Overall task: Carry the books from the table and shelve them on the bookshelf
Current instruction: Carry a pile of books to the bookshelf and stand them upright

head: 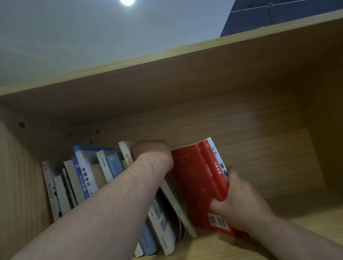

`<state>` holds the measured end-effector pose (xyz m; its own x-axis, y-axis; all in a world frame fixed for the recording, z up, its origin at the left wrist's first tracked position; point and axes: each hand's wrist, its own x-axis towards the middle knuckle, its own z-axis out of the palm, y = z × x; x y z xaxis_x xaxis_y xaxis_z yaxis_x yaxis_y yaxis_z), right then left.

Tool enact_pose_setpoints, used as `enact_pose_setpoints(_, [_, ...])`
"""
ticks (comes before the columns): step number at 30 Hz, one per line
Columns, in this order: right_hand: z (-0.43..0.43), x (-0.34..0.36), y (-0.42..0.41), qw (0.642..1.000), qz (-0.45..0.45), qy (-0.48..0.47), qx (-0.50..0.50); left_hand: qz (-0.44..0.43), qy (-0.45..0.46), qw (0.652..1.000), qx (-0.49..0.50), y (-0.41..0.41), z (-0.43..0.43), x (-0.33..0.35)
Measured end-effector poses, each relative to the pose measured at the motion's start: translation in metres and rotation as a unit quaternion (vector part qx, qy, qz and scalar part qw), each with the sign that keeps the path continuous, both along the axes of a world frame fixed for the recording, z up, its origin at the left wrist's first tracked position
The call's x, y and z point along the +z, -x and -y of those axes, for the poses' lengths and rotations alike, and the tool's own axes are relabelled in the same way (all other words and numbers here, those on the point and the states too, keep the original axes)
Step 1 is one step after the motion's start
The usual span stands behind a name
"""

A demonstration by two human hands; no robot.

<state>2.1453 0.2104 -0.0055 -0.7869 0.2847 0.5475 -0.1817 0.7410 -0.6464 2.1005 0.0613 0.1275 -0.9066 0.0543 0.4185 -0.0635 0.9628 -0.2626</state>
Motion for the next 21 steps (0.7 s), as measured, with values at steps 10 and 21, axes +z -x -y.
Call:
enact_pose_setpoints(10, [-0.020, 0.004, 0.002, 0.994, -0.020, 0.097, -0.036, 0.034, -0.266, 0.947, -0.179, -0.006, -0.001, 0.006])
enact_pose_setpoints(21, [-0.034, 0.001, 0.006, 0.991, -0.028, 0.134, 0.000, 0.011, -0.235, 0.916, -0.326, -0.028, 0.019, 0.014])
